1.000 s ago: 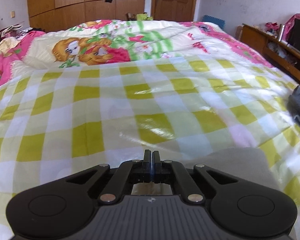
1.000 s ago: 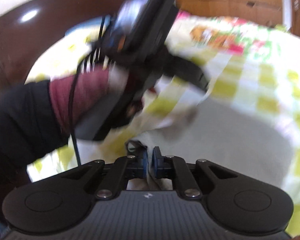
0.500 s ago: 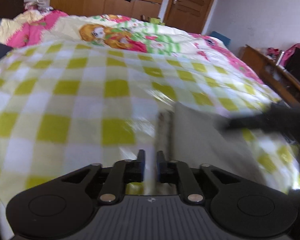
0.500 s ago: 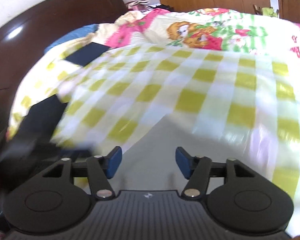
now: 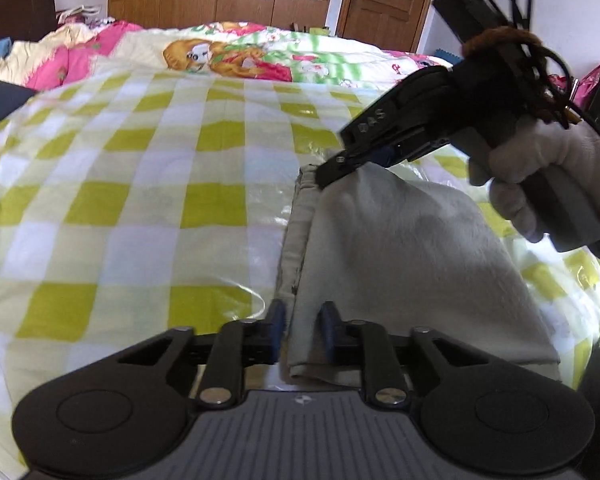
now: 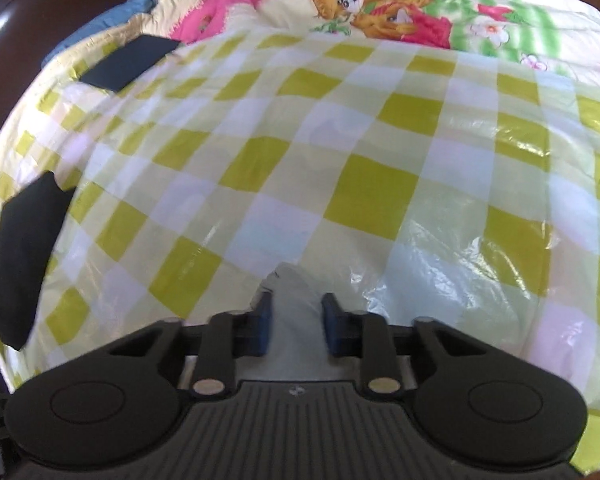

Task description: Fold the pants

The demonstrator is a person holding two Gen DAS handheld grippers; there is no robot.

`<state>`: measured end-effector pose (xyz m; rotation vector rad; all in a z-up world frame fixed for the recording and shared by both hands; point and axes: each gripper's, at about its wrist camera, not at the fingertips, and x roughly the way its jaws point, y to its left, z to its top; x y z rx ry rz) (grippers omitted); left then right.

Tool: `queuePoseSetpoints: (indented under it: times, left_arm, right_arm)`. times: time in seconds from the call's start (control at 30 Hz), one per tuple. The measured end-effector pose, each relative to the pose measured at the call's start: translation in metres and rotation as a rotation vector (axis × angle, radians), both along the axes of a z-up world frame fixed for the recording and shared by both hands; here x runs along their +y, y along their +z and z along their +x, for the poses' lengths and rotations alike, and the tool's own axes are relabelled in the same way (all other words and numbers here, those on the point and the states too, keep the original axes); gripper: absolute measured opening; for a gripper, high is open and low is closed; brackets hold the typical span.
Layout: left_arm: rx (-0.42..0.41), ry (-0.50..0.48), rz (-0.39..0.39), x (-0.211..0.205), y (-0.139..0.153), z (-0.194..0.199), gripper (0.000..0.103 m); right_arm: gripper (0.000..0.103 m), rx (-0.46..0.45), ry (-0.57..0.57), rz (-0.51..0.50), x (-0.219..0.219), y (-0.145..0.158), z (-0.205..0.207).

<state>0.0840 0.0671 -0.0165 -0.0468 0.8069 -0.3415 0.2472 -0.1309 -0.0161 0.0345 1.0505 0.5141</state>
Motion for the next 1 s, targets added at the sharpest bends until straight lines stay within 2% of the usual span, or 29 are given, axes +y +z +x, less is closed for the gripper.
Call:
queuePoseSetpoints:
  times: [0.03,0.13,0.3,0.43,0.57,0.63,0.67,0.7,0.73,0.8,0.9,0.93,0.97,1.0]
  left_arm:
    - [-0.006,-0.001,-0.015,0.003,0.004,-0.001,0.026]
    - [-0.015,-0.001,-0.070,0.011,0.013,-0.001,0.022]
    - [-0.031,0.007,-0.105,0.016,0.021,-0.003,0.019]
    - [-0.030,0.030,-0.103,0.019,0.018,-0.002,0.019]
    - [0.024,0.039,-0.117,0.026,0.006,0.002,0.019]
    - [0.034,0.029,-0.165,0.031,0.005,0.000,0.023]
    - [0.026,0.034,-0.171,0.033,0.006,-0.002,0.030]
    - [0.016,0.036,-0.165,0.034,0.007,-0.003,0.035]
    - [0.010,0.039,-0.155,0.033,0.007,-0.003,0.047]
    - [0.000,0.046,-0.132,0.030,0.006,-0.002,0.050]
    - [-0.053,0.021,-0.101,0.020,0.011,-0.006,0.048]
    - [-0.073,0.005,-0.067,0.015,0.013,-0.007,0.039]
    - [-0.079,-0.005,-0.026,0.009,0.013,-0.006,0.024]
    - [-0.066,-0.012,-0.003,0.006,0.011,-0.003,0.022]
  right_arm:
    - [0.011,-0.003,-0.002,0.020,-0.003,0.007,-0.002]
    - [0.011,-0.033,-0.004,0.062,-0.009,0.030,-0.008]
    - [0.010,-0.076,0.007,0.112,-0.003,0.054,-0.011]
    - [0.011,-0.076,0.007,0.110,0.016,0.045,0.002]
    - [0.011,-0.068,0.011,0.080,0.037,0.020,0.017]
    - [0.011,-0.053,0.009,0.060,0.042,0.006,0.022]
    - [0.011,-0.048,0.008,0.063,0.043,0.003,0.022]
    - [0.011,-0.048,0.007,0.065,0.043,0.002,0.022]
    - [0.011,-0.051,0.006,0.065,0.043,0.002,0.022]
    - [0.011,-0.052,0.003,0.063,0.042,0.002,0.024]
    - [0.011,-0.060,-0.010,0.066,0.041,0.006,0.027]
    - [0.011,-0.061,-0.012,0.074,0.040,0.009,0.027]
    - [0.011,-0.064,-0.011,0.080,0.039,0.012,0.026]
    - [0.011,-0.067,-0.008,0.082,0.039,0.014,0.026]
